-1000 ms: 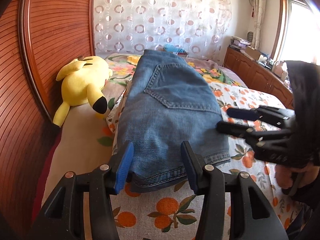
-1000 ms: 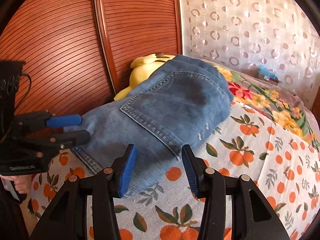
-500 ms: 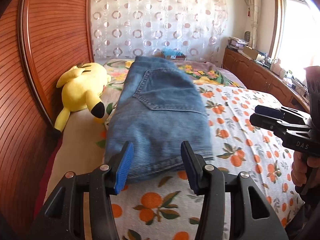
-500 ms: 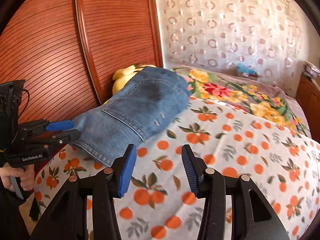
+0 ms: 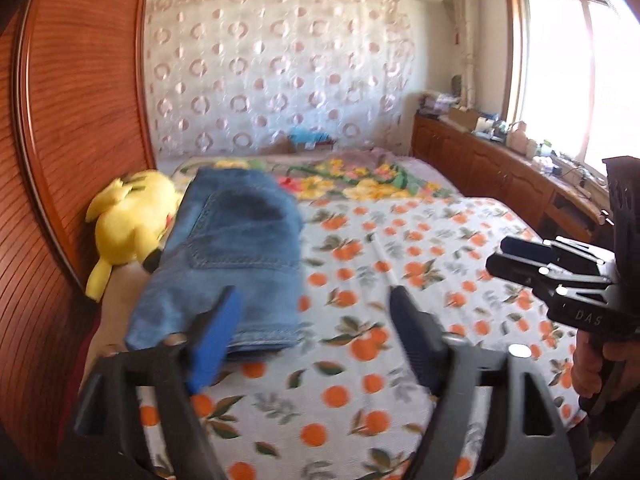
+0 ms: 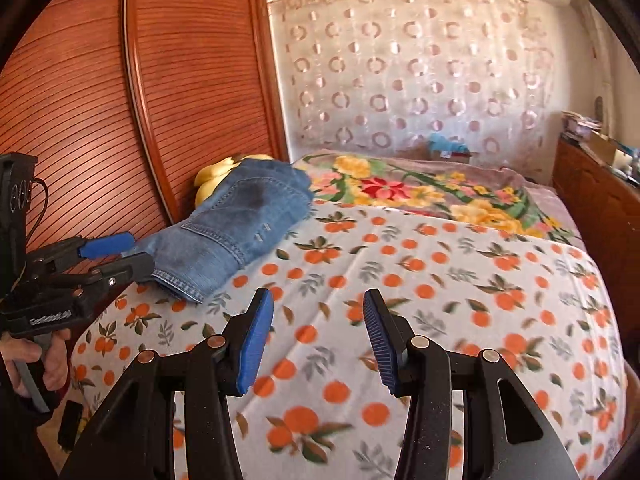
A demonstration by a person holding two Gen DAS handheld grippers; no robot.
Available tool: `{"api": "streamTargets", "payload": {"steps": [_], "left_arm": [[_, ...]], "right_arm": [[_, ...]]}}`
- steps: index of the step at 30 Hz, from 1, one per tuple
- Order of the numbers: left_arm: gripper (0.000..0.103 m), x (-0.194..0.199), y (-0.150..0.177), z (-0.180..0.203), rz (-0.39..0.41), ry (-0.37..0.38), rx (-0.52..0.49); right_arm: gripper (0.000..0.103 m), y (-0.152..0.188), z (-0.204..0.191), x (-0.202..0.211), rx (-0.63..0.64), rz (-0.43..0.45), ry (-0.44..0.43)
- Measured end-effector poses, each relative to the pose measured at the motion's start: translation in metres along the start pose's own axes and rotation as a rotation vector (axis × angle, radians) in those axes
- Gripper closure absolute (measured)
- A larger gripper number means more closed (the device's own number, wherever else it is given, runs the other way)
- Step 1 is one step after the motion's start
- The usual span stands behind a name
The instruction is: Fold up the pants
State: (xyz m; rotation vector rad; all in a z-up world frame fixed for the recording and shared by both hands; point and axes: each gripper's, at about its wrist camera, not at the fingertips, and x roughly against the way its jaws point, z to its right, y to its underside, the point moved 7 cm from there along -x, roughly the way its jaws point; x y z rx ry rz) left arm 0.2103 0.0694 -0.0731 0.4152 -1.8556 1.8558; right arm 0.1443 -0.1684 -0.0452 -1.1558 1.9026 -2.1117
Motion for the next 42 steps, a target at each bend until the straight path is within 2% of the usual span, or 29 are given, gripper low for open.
{"api": "streamTargets", "payload": {"steps": [5, 12, 14, 17, 20, 25, 27, 32, 42], "left_arm": [[0.021, 0.003, -0.006, 0.026, -0.009, 0.012, -0.017], [0.021, 0.025, -0.02, 0.061, 0.039, 0.048, -0.04], [0.013, 0.033, -0.025, 0.067, 0.058, 0.059, -0.033], [0.01, 0.047, -0.034, 0.077, 0.095, 0.071, -0.039], [0.009, 0.057, -0.04, 0.086, 0.115, 0.067, -0.061], [0.009, 0.076, -0.051, 0.1, 0.146, 0.065, -0.073], [0.009, 0.082, -0.053, 0.105, 0.149, 0.062, -0.083], [0.009, 0.09, -0.054, 0.114, 0.131, 0.046, -0.083], [0.009, 0.104, -0.05, 0.117, 0.158, 0.039, -0.048]], "right_arm": [[0.054, 0.007, 0.007, 0.031, -0.032, 0.033, 0.024], [0.054, 0.008, 0.016, 0.081, -0.062, 0.103, 0.064], [0.051, 0.007, 0.017, 0.091, -0.068, 0.115, 0.079], [0.049, 0.007, 0.018, 0.111, -0.062, 0.14, 0.113], [0.042, 0.008, 0.016, 0.126, -0.061, 0.158, 0.138], [0.023, 0.009, 0.012, 0.151, -0.062, 0.188, 0.18], [0.019, 0.01, 0.013, 0.156, -0.057, 0.201, 0.187], [0.016, 0.013, 0.004, 0.167, -0.044, 0.216, 0.217], [0.015, 0.026, -0.01, 0.184, -0.046, 0.219, 0.269]]}}
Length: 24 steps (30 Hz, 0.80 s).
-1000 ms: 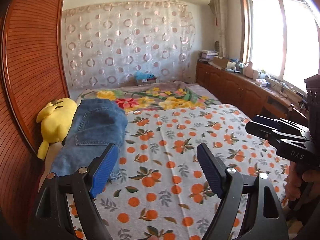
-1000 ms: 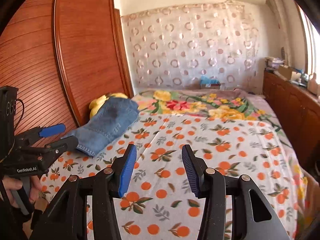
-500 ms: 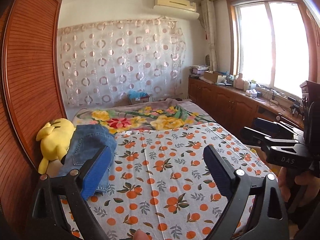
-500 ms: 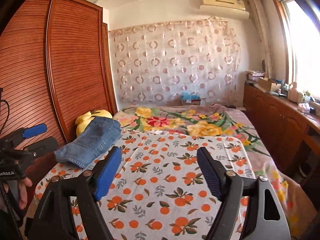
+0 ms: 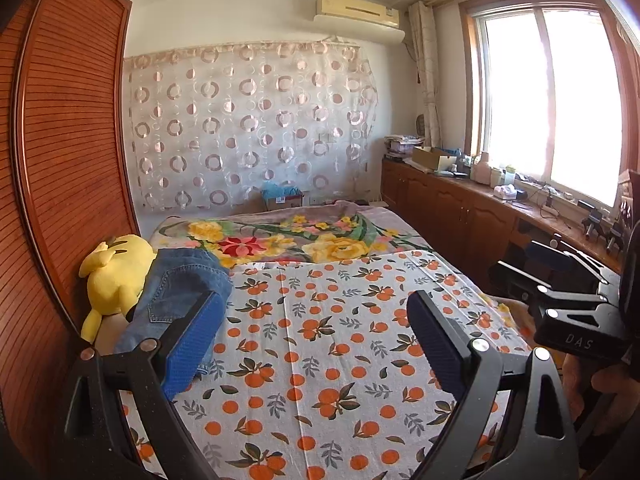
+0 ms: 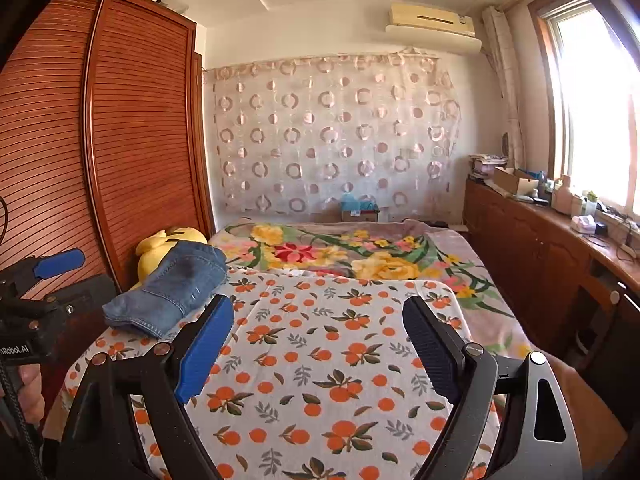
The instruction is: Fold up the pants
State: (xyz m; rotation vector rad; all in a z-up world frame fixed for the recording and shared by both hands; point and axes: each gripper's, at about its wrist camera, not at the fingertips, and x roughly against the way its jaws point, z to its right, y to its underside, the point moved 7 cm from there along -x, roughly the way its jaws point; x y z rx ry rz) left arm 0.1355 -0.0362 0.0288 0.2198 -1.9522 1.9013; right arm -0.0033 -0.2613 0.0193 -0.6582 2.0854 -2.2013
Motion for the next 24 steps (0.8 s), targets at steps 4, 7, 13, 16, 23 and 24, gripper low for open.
{"api": "streamTargets", "payload": {"steps": [4, 7, 13, 16, 23, 24], "left_arm": [[0.009, 0.002, 0.006, 0.0, -0.006, -0.014, 0.004], [0.009, 0.002, 0.012, -0.002, -0.016, -0.02, 0.004], [0.009, -0.001, 0.025, -0.009, -0.035, -0.033, 0.013], [0.009, -0.003, 0.03, -0.014, -0.044, -0.047, 0.017], [0.009, -0.006, 0.035, -0.022, -0.049, -0.064, 0.033], [0.009, -0.006, 0.035, -0.022, -0.05, -0.066, 0.034]], "right_arm": [[0.015, 0.005, -0.007, 0.006, 0.003, -0.001, 0.01], [0.015, 0.009, -0.01, 0.007, 0.0, -0.009, 0.009], [0.015, 0.01, -0.002, 0.007, -0.01, -0.017, 0.001], [0.015, 0.011, -0.001, 0.005, -0.014, -0.025, -0.002], [0.015, 0.012, 0.006, -0.001, -0.021, -0.041, -0.006], [0.015, 0.012, 0.007, -0.001, -0.019, -0.042, -0.005]]}}
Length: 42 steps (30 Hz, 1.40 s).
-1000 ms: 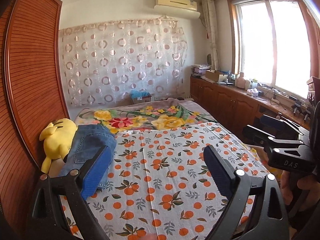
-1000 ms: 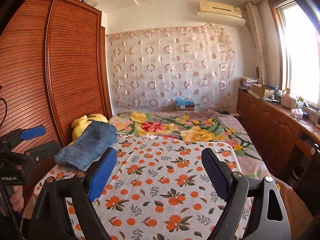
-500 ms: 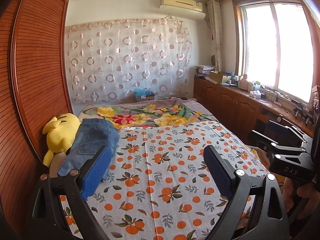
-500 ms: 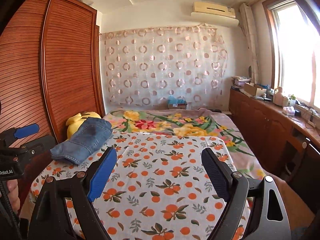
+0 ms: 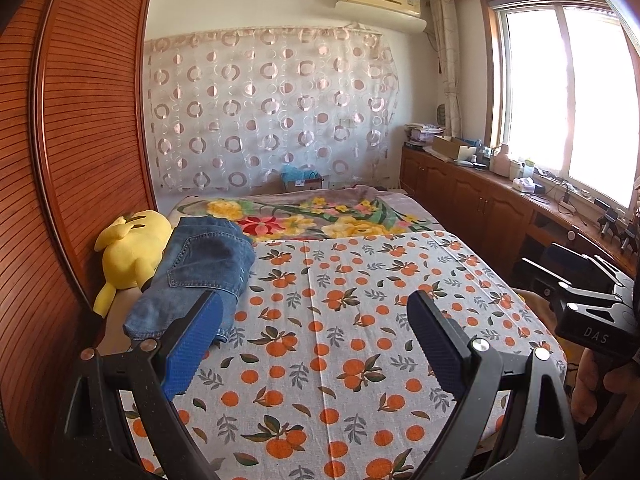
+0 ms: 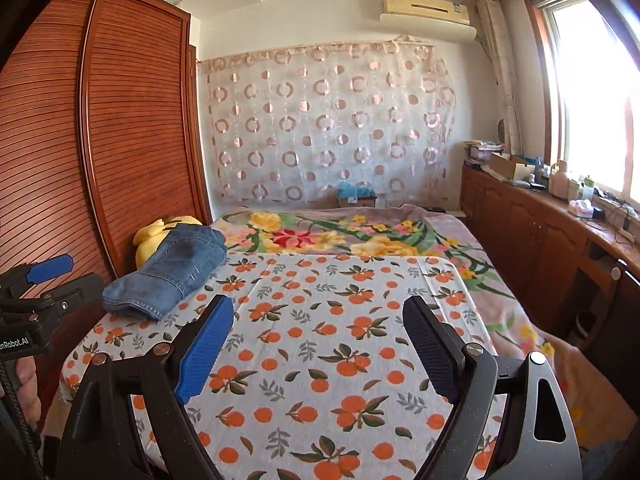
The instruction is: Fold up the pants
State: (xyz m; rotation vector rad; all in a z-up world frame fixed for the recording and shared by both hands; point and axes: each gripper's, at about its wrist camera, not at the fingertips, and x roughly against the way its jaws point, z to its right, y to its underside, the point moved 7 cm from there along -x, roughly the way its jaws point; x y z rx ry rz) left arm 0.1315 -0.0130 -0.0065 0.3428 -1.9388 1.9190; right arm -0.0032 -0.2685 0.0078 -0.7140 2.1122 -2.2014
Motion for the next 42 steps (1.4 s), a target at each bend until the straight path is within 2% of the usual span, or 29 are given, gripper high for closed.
{"api": "streamTargets", "payload": {"steps": [42], "left_arm": [[0.009, -0.0006, 0.0009, -0.0021, 0.002, -0.001, 0.003]], "right_arm": [[0.015, 0.0047, -0.0081, 0.0022, 0.002, 0.005, -0.01]]}}
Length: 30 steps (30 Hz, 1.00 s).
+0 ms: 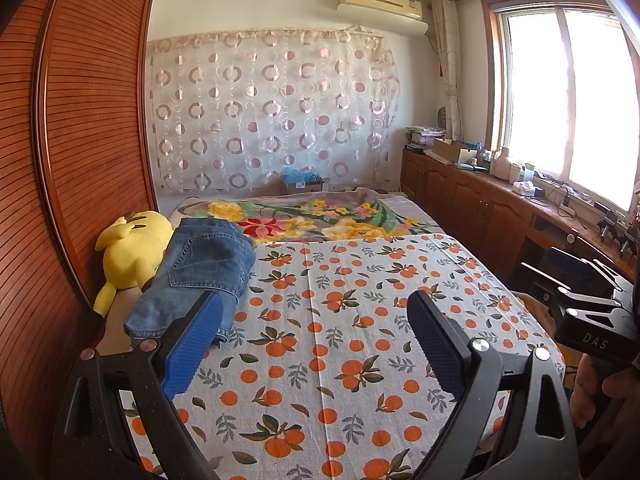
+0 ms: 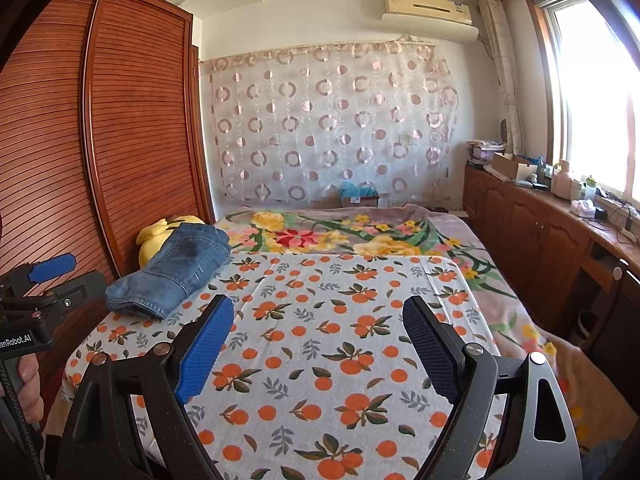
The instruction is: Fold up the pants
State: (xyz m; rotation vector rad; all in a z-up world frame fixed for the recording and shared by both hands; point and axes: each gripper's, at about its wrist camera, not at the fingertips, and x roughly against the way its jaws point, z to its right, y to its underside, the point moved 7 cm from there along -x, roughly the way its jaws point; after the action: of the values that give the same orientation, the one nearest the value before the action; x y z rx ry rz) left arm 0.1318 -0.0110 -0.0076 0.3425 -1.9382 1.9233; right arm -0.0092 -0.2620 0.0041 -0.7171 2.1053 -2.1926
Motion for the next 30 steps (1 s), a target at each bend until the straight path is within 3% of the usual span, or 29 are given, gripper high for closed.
{"api": "streamTargets", "payload": {"steps": [30], "left_arm": [[0.009, 0.0002, 0.0015, -0.0006, 0.002, 0.0, 0.001]], "right_arm": [[0.015, 0.0017, -0.0055, -0.0004, -0.001, 0.002, 0.003]]}}
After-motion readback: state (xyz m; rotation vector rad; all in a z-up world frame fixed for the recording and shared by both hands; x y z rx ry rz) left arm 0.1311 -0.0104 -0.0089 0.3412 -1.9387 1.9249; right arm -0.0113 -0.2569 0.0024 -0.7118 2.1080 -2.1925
